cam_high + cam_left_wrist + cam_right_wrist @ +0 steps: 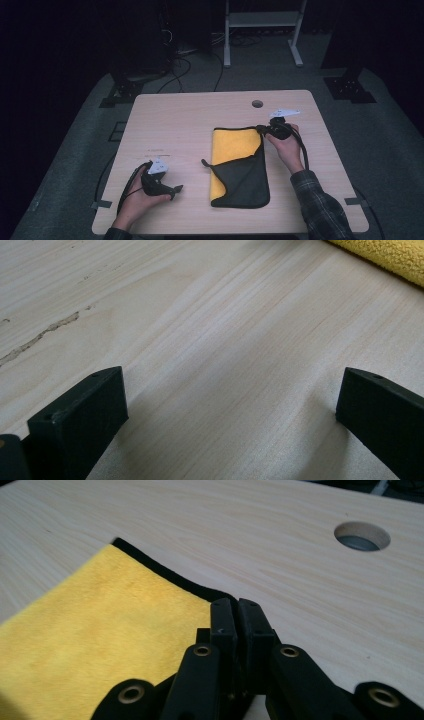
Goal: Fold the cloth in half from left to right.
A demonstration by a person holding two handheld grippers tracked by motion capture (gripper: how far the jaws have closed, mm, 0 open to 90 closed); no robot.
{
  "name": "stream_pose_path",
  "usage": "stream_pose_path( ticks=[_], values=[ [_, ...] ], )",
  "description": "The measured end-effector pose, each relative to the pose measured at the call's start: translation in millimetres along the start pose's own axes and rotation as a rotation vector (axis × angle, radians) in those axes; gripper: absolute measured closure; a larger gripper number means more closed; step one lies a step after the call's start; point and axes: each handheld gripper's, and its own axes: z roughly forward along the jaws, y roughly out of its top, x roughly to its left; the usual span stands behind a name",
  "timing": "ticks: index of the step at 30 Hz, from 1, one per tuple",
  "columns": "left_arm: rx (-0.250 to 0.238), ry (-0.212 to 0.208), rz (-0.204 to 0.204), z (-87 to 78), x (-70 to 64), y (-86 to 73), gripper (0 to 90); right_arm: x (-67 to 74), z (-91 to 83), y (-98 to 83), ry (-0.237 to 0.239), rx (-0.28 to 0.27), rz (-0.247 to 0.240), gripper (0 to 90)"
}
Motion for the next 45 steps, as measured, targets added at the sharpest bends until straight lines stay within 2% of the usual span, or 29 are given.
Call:
stream_pose_path(
  ticks=[6, 8, 12, 14, 16, 21, 27, 35, 45],
  values=[
    [0.000, 0.000, 0.000, 0.0, 0.0, 0.0, 0.0, -12.1, 18.3, -12.5, -0.028, 0.041, 0.006, 84.9],
    [-0.001, 0.000, -0.001, 0.1, -0.1, 0.0, 0.0, -14.6, 24.5, -17.7, -0.052, 0.061, -0.005, 83.0],
    [0.000, 0.000, 0.000, 0.0, -0.1, 0.0, 0.0, -19.0, 20.8, -17.1, -0.070, 0.024, 0.011, 70.8],
    [0.000, 0.000, 0.000, 0.0, 0.0, 0.0, 0.0, -20.7, 12.4, -12.1, -0.052, -0.015, 0.035, 68.3],
    [-0.001, 0.000, -0.001, 0.0, -0.1, 0.0, 0.0, -18.1, 4.6, -6.6, -0.037, -0.034, 0.032, 65.7],
    [0.000, 0.000, 0.000, 0.0, 0.0, 0.0, 0.0, 1.9, -7.0, 1.5, 0.027, -0.031, -0.021, 62.7],
    [0.000, 0.000, 0.000, 0.0, 0.0, 0.0, 0.0, 32.0, -10.0, 5.8, 0.117, -0.027, -0.059, 61.1],
    [-0.004, 0.004, -0.002, 0.5, 0.0, 0.3, 0.0, 77.0, -0.1, 9.1, 0.236, -0.011, -0.111, 58.4],
    [0.003, 0.004, -0.002, 0.3, 0.2, 0.7, 0.0, 128.2, 22.7, 5.6, 0.344, 0.044, -0.175, 56.3]
  ],
)
